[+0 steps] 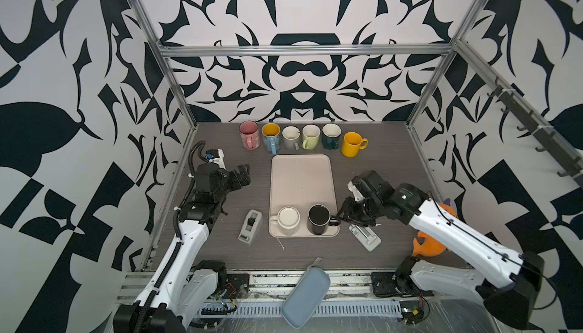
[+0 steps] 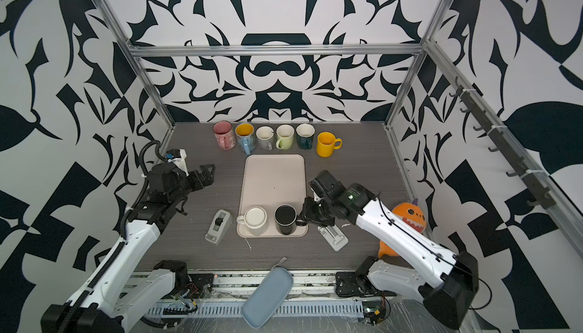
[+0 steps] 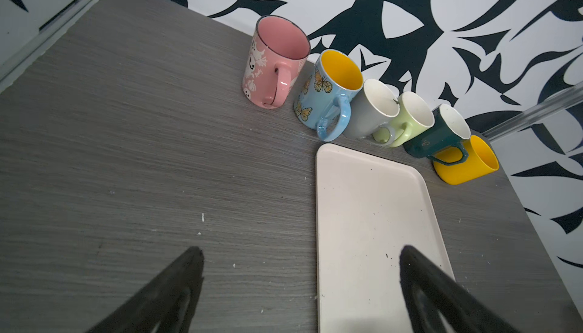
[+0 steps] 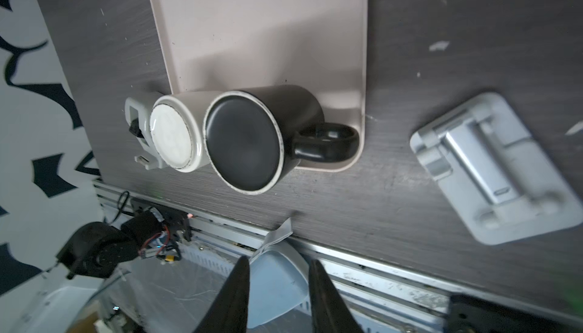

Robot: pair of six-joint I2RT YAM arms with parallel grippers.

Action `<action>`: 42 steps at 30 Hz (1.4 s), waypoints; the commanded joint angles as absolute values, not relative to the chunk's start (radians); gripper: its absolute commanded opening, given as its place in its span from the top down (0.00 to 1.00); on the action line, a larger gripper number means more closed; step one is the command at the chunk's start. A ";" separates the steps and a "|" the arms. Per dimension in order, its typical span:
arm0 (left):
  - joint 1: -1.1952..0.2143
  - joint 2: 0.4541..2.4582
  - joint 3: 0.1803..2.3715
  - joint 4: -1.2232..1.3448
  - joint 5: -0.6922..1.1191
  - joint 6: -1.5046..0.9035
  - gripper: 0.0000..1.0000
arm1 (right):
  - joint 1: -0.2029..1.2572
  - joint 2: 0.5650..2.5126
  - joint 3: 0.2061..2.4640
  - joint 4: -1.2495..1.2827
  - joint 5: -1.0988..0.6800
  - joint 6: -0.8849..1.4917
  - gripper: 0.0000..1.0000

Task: Turn the mug right side up
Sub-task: Pick up the mug from the tray.

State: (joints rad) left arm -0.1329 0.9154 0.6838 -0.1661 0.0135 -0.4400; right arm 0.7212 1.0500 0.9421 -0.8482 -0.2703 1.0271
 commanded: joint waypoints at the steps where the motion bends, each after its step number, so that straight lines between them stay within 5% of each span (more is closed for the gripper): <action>1: -0.130 0.929 0.740 -0.226 -0.032 -0.528 0.00 | 0.729 0.980 0.867 -0.638 -0.267 1.355 0.62; 18: -0.130 0.900 0.720 -0.260 -0.074 -0.592 0.01 | 0.730 0.941 0.641 -0.430 -0.172 1.789 0.45; 42: -0.130 0.919 0.724 -0.261 -0.069 -0.584 0.00 | 0.655 1.035 0.501 -0.151 -0.189 1.922 0.44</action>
